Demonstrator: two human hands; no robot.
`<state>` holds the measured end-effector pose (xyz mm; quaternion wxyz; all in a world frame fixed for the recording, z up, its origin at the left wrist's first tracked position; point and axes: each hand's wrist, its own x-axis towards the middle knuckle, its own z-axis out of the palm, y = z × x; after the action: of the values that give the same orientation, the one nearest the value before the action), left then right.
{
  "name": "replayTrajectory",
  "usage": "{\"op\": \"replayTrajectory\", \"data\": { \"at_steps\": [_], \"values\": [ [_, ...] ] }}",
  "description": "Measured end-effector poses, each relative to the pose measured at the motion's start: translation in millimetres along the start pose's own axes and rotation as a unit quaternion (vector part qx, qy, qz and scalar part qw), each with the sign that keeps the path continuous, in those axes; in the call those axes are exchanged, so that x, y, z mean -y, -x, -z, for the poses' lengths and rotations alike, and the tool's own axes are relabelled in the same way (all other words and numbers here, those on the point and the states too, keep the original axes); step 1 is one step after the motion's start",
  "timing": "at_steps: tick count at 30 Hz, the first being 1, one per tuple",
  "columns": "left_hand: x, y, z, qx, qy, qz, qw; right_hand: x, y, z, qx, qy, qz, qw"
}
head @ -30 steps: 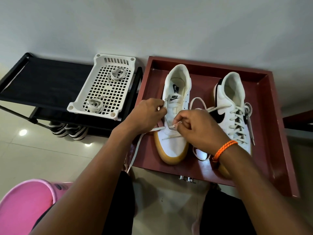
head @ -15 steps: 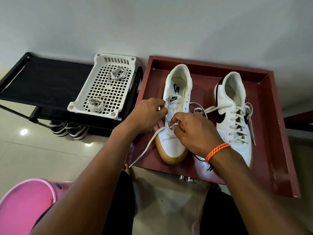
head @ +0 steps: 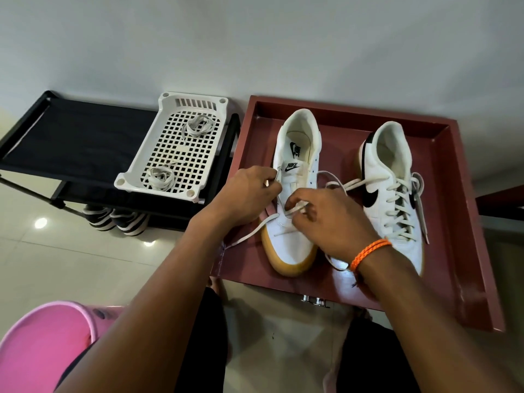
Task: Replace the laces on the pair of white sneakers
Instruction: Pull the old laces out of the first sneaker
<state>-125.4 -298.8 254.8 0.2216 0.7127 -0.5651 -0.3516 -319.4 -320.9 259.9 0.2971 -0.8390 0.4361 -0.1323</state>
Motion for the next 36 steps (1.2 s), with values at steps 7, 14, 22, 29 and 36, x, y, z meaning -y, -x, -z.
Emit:
{"op": "replayTrajectory", "data": {
  "at_steps": [7, 14, 22, 29, 36],
  "values": [
    [2, 0, 0, 0.000, 0.000, -0.002, 1.000, -4, -3, 7, -0.003, -0.030, -0.005, 1.000],
    [2, 0, -1, 0.003, 0.005, -0.001, 1.000, -10, -4, 17, -0.093, -0.064, 0.001, 0.994],
    [4, 0, -1, 0.006, -0.001, -0.013, 1.000, -2, -3, 0, -0.005, 0.023, 0.019, 1.000],
    [1, 1, 0, 0.003, -0.013, -0.014, 1.000, -11, -4, 23, -0.100, -0.065, -0.001, 0.993],
    [1, 1, 1, 0.000, -0.016, -0.014, 1.000, 3, -1, -9, -0.002, 0.011, 0.003, 1.000]
  ]
}}
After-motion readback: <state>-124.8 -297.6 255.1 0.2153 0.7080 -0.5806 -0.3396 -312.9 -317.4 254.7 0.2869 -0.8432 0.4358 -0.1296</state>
